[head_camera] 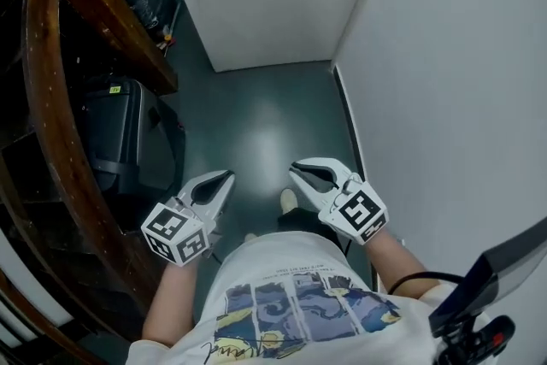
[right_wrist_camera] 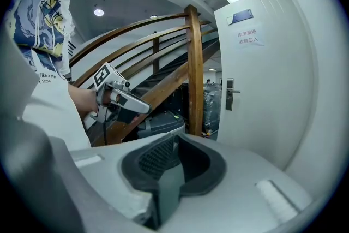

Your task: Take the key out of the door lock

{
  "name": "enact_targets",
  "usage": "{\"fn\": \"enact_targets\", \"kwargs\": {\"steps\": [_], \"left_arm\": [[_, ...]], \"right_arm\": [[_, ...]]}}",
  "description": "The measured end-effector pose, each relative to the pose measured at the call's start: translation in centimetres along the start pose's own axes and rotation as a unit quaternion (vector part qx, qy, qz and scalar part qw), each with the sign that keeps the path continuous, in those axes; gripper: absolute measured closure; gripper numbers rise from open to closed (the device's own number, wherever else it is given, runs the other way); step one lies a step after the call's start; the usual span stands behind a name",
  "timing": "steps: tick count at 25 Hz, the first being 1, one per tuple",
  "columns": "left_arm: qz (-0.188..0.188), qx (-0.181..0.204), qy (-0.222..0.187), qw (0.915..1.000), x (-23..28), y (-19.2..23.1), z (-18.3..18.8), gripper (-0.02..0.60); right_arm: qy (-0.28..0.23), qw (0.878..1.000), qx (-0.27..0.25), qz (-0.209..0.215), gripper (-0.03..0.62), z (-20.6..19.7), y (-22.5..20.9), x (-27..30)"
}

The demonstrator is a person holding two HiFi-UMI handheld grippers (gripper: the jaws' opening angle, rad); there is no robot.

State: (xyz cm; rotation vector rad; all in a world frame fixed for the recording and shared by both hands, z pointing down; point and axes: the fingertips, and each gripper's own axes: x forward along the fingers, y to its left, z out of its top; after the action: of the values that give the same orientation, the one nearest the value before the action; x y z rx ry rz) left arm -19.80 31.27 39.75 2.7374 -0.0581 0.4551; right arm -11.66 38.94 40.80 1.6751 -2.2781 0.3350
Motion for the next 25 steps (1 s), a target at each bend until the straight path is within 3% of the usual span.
{"fn": "enact_targets", "kwargs": {"steps": [8, 12, 18, 25], "left_arm": [[0.048, -0.007, -0.02, 0.9986, 7.2, 1.5, 4.9, 0.575], [0.06, -0.022, -0.021, 0.9977, 9.3, 2.1, 5.5, 0.575], [0.078, -0.033, -0.017, 0.9962, 10.9, 5.6, 6.1, 0.575], [0.071, -0.042, -0.031, 0.9962, 13.6, 12.3, 8.7, 0.575]], "right_arm": [[-0.002, 0.999, -0.016, 0.05, 0.576, 1.1, -8.9, 0.4], [0.004, 0.998, -0.019, 0.066, 0.576, 0.4, -11.1, 1.2], [0.014, 0.998, -0.015, 0.058, 0.574, 0.5, -14.4, 4.0], [0.019, 0.998, -0.021, 0.054, 0.548, 2.6, -18.4, 9.2]]}}
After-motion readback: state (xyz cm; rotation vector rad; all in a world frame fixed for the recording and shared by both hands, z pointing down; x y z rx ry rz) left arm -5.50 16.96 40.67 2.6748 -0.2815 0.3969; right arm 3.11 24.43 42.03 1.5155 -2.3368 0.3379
